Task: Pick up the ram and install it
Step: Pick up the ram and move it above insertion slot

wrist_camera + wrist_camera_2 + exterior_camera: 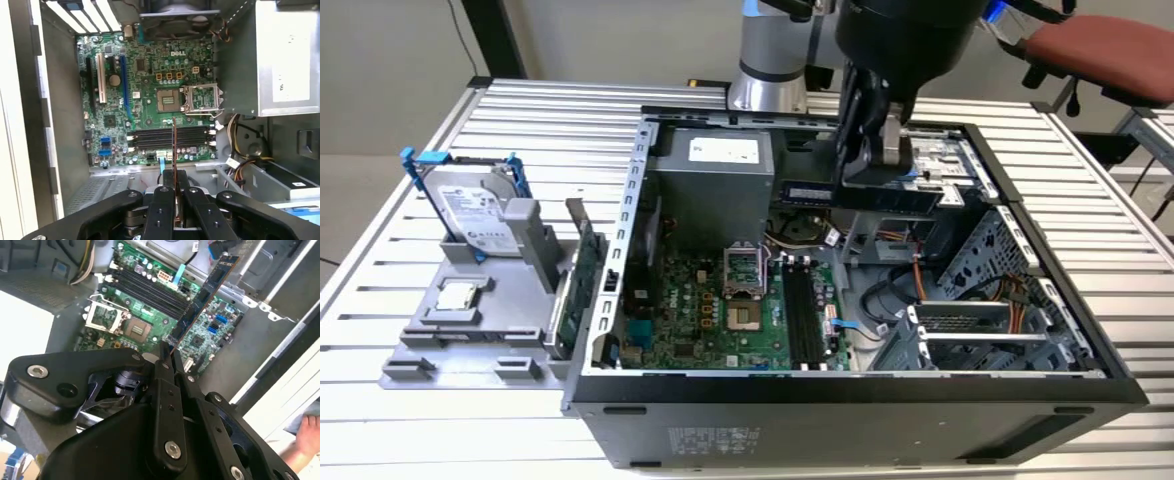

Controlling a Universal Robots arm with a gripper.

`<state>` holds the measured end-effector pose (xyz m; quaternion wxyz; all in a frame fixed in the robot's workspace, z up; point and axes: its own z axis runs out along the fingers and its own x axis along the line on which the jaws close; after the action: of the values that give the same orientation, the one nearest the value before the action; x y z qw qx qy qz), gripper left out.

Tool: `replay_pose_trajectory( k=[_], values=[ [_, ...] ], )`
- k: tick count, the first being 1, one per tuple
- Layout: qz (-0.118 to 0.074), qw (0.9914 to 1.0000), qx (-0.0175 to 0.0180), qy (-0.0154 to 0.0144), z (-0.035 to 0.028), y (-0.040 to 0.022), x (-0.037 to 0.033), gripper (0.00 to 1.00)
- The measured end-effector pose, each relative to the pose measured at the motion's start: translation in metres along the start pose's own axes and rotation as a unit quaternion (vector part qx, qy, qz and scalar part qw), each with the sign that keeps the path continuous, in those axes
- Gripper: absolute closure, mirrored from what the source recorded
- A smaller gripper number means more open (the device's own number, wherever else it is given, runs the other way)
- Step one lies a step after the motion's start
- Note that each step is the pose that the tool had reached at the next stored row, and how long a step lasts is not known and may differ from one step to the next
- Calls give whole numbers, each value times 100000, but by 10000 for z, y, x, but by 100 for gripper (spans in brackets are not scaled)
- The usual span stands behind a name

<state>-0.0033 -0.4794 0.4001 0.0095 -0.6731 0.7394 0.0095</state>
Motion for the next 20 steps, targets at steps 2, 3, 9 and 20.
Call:
replay_pose_trajectory(
  k=[2,3,9,20],
  values=[
    [-1,100000,1,9,2,6,-65,100],
    [1,100000,0,13,2,9,-97,100],
    [0,100000,1,14,7,25,-268,100],
    [-1893,99982,-49,21,11,37,-401,100]
  ],
)
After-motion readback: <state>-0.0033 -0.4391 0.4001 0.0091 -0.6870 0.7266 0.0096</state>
